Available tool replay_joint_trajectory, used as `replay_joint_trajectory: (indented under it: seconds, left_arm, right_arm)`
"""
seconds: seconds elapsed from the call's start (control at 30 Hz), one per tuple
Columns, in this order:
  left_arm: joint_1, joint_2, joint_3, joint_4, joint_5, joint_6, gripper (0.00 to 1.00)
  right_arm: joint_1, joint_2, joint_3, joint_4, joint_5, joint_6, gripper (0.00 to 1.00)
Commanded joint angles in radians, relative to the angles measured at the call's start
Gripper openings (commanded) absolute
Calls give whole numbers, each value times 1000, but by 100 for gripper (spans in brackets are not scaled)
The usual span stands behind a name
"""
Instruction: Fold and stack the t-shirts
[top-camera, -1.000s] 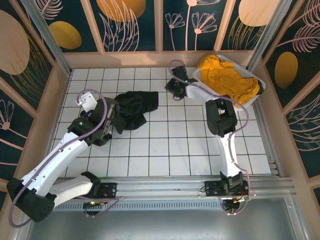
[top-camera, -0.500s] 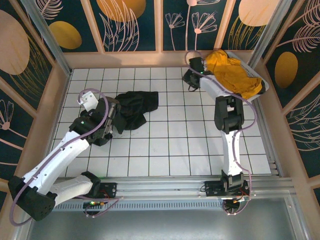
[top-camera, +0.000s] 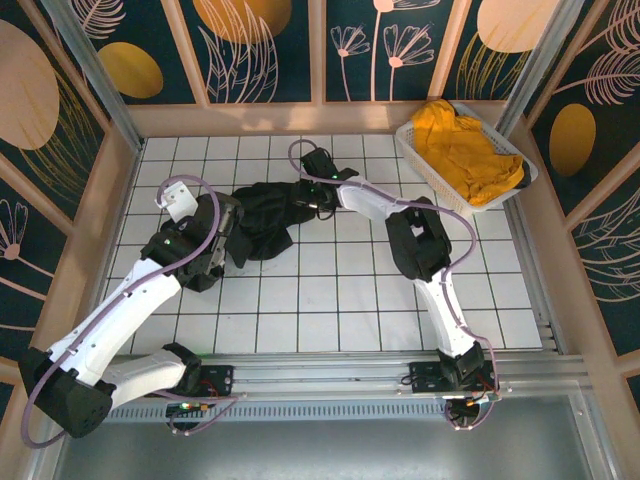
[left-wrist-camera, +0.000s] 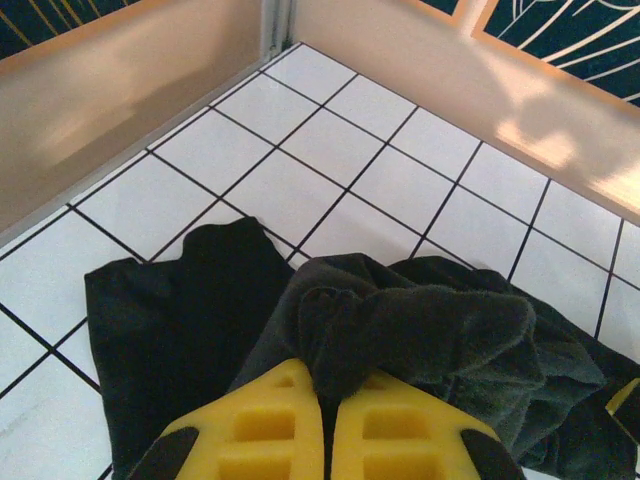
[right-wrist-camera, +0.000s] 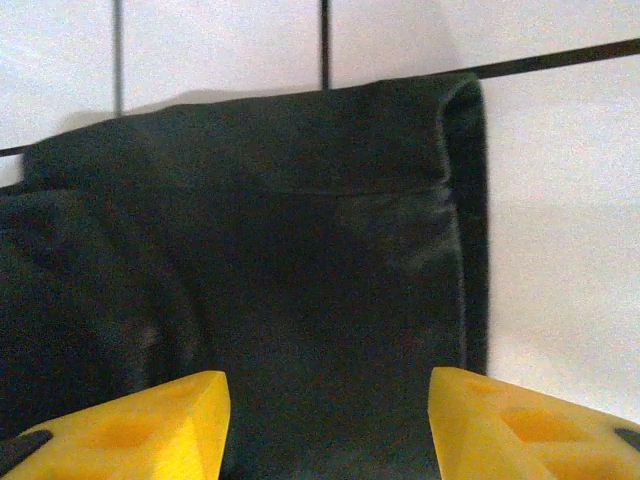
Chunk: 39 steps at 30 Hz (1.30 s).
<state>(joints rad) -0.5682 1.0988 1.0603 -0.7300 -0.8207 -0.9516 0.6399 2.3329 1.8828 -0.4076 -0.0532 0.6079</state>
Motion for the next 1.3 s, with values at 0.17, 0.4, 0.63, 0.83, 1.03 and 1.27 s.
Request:
replay_joint_trajectory:
  seconds: [0.17,0.4,0.63,0.83,1.03,1.27]
  left_arm:
    - [5,-9,48,7,-43,42,0]
    - [4,3,84,50,-38,99,0]
    - [5,31,174,163,-24,214,0]
    - [12,42,263,360,-1,371,0]
    - [21,37,336,562,-2,531,0]
    - [21,-19,334,702,-61,615,1]
  right_arm:
    - [17,13,15,-102,39,13,55]
    - [6,56,49,-56,-37,61,18]
    - [-68,-118,42,-13,65,91,0]
    - [-171,-324,22,15,140,57,0]
    - [-247,-508,6,101,197,-23,0]
    - [-276,-696,-18,187,292,-96,0]
